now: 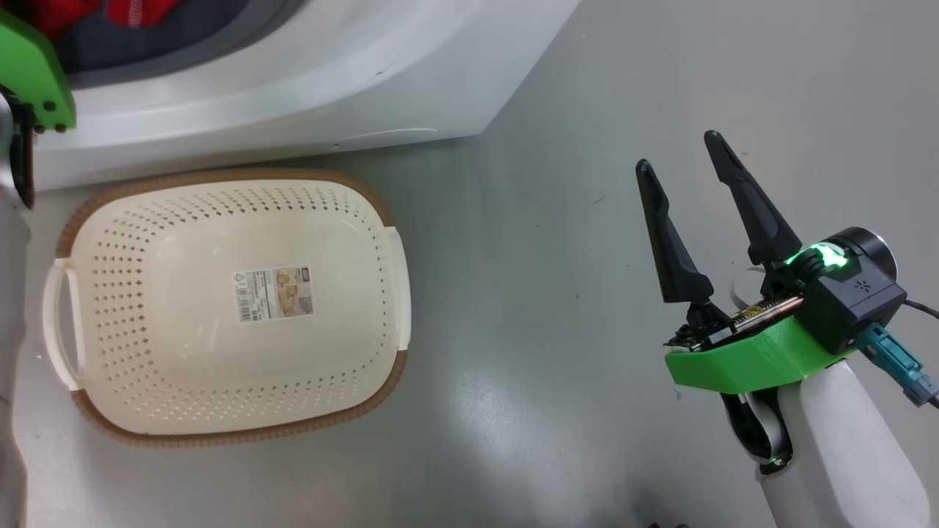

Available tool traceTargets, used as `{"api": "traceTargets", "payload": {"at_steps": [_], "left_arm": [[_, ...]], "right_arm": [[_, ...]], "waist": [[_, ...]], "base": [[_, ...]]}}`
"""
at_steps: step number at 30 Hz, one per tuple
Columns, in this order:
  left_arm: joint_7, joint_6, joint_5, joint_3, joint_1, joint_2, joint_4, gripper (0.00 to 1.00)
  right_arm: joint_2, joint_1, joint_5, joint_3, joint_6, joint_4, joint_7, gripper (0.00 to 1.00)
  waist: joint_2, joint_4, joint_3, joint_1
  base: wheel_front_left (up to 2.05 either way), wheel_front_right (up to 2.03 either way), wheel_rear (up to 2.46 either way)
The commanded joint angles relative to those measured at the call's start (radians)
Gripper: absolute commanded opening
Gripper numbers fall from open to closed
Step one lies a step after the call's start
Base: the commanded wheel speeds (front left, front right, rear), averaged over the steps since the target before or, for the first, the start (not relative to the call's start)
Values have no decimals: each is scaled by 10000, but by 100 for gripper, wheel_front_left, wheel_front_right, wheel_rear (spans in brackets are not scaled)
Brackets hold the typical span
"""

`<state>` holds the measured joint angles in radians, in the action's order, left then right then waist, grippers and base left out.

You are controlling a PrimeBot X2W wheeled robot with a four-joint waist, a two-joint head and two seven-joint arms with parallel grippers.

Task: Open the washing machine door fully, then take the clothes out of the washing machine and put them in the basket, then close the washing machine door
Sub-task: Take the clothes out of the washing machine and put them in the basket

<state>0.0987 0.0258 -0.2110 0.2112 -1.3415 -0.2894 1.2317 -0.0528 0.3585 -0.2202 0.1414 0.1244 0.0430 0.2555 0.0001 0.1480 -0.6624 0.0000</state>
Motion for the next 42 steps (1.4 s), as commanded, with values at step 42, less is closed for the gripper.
{"api": "traceTargets", "payload": {"at_steps": [42], "left_arm": [[1630, 240, -618, -758, 5854, -139, -7785, 0]], "right_arm": [[26, -882, 45, -340, 63, 227, 63, 100]], "waist": [[-1, -1092, 2666, 0]], "base": [[0, 0, 0]]}}
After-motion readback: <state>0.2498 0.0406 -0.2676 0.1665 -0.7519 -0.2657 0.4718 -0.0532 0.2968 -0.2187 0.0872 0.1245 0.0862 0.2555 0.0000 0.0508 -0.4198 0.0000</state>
